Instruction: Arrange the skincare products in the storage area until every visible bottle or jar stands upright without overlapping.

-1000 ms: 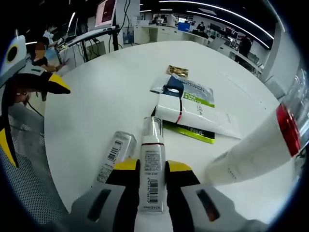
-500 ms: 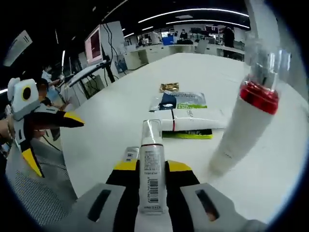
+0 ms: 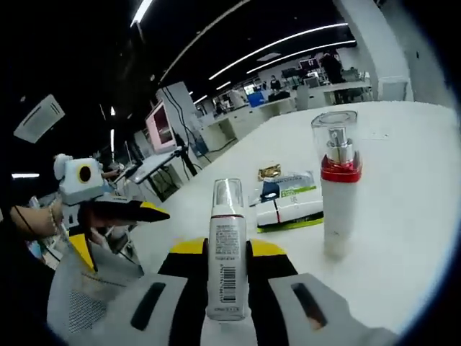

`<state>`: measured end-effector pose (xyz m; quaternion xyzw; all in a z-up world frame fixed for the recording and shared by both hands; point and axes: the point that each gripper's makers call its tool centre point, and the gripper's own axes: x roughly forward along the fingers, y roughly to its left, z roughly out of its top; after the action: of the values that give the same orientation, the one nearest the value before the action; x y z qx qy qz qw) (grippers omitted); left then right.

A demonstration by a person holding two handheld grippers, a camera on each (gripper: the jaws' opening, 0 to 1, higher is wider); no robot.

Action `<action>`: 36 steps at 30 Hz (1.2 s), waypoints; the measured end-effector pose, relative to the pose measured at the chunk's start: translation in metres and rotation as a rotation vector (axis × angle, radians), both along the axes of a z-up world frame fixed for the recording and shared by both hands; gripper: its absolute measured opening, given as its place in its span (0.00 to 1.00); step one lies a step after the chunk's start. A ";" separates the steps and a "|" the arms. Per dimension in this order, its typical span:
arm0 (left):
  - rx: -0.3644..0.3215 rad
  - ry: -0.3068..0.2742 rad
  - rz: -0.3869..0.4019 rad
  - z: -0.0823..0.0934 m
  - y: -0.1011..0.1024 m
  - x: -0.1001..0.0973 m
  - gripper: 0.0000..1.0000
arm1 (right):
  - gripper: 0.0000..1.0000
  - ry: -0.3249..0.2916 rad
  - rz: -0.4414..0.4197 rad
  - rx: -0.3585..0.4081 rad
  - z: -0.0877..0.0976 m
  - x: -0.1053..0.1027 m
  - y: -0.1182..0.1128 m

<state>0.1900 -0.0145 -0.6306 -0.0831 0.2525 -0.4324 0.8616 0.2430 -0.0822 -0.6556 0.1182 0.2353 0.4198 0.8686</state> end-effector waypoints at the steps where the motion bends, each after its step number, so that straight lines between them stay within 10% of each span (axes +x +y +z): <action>1: -0.055 -0.009 -0.010 0.013 -0.008 0.000 0.78 | 0.19 -0.008 0.020 0.036 0.007 -0.004 0.002; 6: -0.194 -0.031 -0.038 0.053 -0.030 -0.001 0.70 | 0.19 -0.048 0.062 0.180 0.034 -0.017 -0.002; 17: -0.270 -0.071 -0.091 0.086 -0.059 -0.004 0.48 | 0.19 -0.067 0.221 0.479 0.089 -0.058 -0.001; 23: -0.319 -0.068 -0.169 0.101 -0.069 -0.011 0.28 | 0.19 -0.079 0.273 0.528 0.101 -0.069 -0.003; 36: -0.250 -0.083 -0.299 0.104 -0.079 -0.009 0.19 | 0.20 -0.129 0.253 0.508 0.107 -0.069 0.005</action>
<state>0.1814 -0.0932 -0.5267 -0.1331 0.1705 -0.5865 0.7806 0.1740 -0.0773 -0.5487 0.2749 0.0798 0.5769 0.7650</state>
